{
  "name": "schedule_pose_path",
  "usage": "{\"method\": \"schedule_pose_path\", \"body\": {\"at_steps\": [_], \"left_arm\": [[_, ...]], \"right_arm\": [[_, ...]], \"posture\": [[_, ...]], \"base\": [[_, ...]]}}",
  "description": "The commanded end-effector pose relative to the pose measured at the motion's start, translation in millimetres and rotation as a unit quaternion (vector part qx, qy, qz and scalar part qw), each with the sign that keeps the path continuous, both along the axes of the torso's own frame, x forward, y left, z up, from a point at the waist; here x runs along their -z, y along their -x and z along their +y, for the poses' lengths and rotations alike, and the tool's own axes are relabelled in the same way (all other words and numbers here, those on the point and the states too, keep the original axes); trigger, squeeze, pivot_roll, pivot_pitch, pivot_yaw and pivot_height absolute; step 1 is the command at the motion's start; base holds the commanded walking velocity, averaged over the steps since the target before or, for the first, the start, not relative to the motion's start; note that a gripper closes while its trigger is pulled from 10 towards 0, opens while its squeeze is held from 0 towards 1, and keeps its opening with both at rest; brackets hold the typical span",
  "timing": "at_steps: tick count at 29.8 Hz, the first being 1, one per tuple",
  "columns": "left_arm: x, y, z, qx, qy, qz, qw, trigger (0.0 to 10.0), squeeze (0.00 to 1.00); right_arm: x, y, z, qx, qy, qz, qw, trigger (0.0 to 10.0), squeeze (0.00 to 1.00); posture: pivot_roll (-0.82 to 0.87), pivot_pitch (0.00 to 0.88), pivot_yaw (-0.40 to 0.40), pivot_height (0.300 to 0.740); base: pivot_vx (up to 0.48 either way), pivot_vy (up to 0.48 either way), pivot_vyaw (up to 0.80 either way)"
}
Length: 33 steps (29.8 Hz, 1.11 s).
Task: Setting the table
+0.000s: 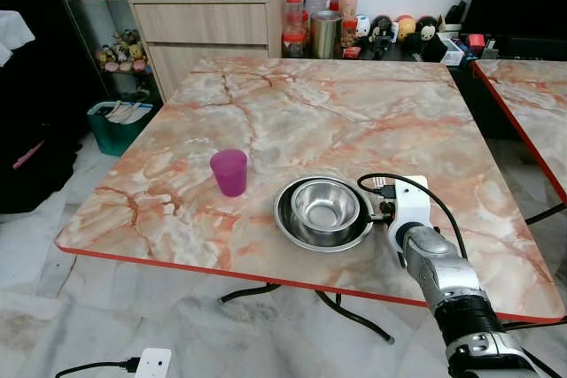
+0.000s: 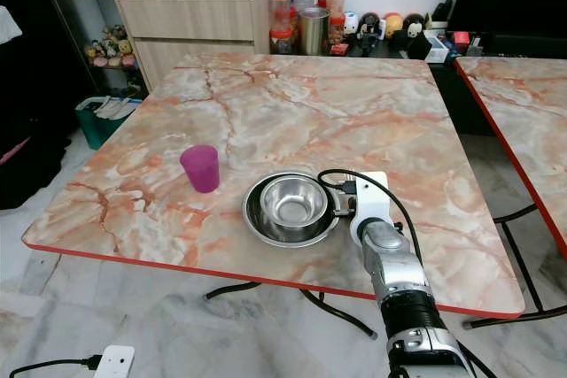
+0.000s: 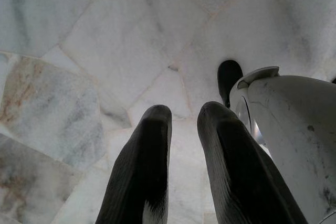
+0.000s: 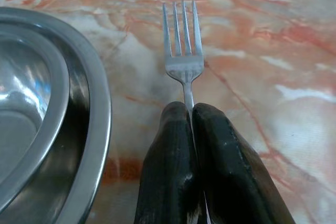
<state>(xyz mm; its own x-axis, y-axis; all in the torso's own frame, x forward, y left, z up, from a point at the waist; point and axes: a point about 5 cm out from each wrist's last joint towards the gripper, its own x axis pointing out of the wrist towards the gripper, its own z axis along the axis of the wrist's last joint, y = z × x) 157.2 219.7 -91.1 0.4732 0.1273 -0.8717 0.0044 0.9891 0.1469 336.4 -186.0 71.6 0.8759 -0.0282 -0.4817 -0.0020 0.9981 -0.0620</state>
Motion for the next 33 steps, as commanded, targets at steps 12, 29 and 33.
{"method": "schedule_pose_path", "body": {"at_steps": [12, 29, 33], "left_arm": [[-0.4, -0.6, 1.2, 0.006, -0.005, 0.005, 1.0, 10.0, 0.0], [-0.8, -1.7, 1.5, 0.009, -0.007, 0.006, 1.0, 10.0, 0.0], [-0.9, -1.9, 1.6, 0.009, -0.006, 0.007, 1.0, 10.0, 0.0]], "right_arm": [[4.0, -0.4, 0.6, 0.001, 0.0, 0.006, 1.0, 10.0, 0.0], [4.9, -1.0, 3.2, -0.002, -0.001, 0.005, 1.0, 10.0, 0.21], [4.9, -1.0, 3.4, -0.002, -0.001, 0.005, 1.0, 10.0, 0.23]], "posture": [[0.05, 0.0, 0.022, 0.728], [0.06, 0.0, 0.022, 0.728], [0.06, 0.0, 0.023, 0.728]], "base": [[0.0, 0.0, 0.0], [0.0, 0.0, 0.0], [0.0, 0.0, 0.0]]}}
